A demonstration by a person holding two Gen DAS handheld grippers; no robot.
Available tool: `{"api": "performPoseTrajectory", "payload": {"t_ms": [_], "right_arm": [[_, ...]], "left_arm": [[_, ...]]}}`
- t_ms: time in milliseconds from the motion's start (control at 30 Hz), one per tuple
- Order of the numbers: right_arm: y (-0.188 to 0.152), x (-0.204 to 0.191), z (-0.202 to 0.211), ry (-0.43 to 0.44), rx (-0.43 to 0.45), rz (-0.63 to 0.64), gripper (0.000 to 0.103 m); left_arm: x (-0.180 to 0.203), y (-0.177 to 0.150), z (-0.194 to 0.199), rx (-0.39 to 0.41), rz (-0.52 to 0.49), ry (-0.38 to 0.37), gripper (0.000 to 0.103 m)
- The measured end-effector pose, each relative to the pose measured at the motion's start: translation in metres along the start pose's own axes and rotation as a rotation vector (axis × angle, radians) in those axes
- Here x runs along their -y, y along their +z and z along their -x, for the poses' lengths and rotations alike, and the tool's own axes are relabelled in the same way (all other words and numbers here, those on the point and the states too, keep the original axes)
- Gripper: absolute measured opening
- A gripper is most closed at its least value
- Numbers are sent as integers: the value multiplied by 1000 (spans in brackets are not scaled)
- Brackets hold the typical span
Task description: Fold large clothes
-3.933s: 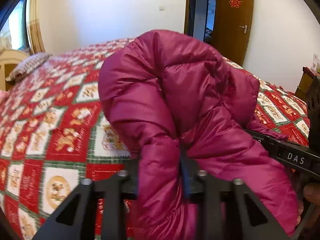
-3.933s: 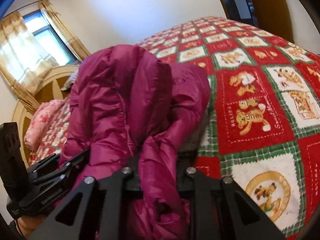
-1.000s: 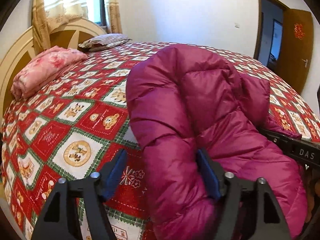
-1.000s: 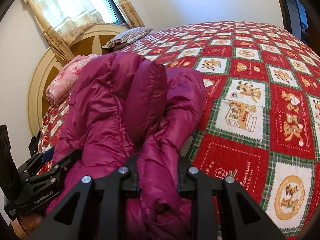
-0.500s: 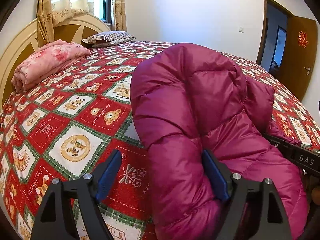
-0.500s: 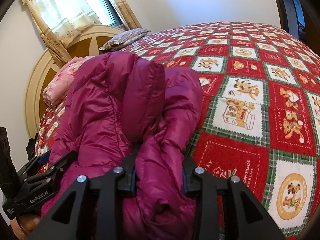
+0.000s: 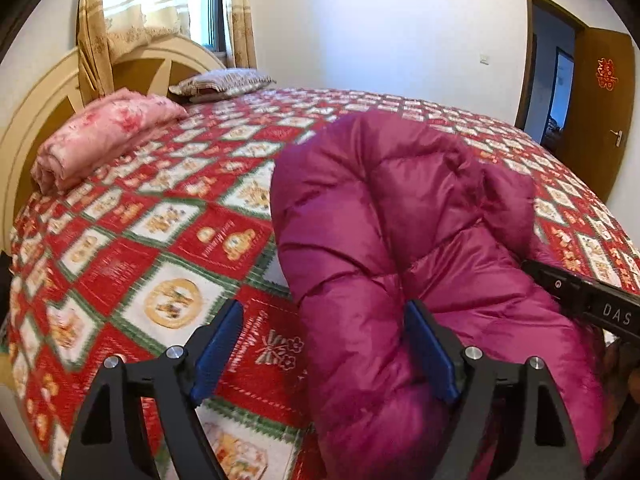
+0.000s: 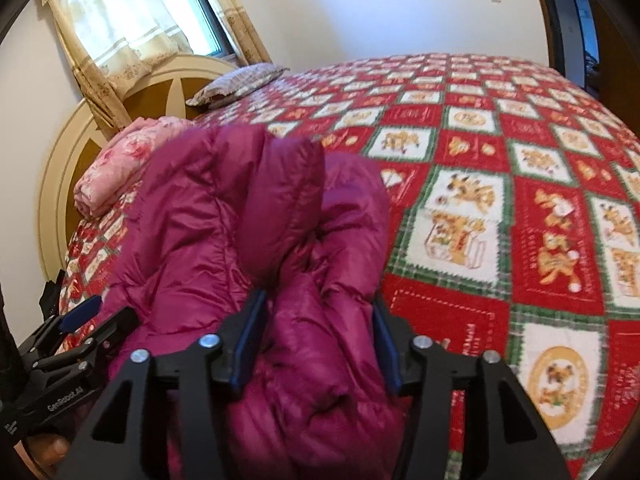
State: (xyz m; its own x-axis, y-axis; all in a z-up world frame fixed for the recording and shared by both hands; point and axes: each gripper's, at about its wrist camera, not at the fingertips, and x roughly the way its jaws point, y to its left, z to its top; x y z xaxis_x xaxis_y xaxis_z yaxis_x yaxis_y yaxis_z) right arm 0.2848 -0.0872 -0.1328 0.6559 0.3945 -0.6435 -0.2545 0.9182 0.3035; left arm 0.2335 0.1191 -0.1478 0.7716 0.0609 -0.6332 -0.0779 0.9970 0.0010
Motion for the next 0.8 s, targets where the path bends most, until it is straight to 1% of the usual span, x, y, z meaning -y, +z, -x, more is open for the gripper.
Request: {"api": "performPoseTrajectory", "payload": {"t_ms": [33,167,267,333,433,500,600,633,733,800], "right_arm": [[2,-3,10,0,20,9,64],[3,-22,48,-37,67,59,64],[-2,-37,90,-67,113,87,68],[-10,-47,127,-92,187,106,76],[-19,-55,165,-104,265,106,77],[-23,-60,186,-103,297,112,78],[-25,-68,205,-114,338,134,86],[-25,-71,208,-114,345,140,86],[-26,-76,217,-107,370,149,86],[-25,-79,219,-102,376,155,86]], "left_arm": [[0,2,7,9,-3,-2,83],[-4,13,56,70,-10,9,83],[-12,20,101,127,11,6,83],[-18,23,133,176,23,-2,83],[-25,24,175,262,43,-10,83],[-27,25,194,301,46,-20,83],[-32,29,214,342,60,-28,83],[-33,31,218,350,60,-36,83],[-33,33,227,382,56,-24,83],[-34,34,228,385,53,-19,83]]}}
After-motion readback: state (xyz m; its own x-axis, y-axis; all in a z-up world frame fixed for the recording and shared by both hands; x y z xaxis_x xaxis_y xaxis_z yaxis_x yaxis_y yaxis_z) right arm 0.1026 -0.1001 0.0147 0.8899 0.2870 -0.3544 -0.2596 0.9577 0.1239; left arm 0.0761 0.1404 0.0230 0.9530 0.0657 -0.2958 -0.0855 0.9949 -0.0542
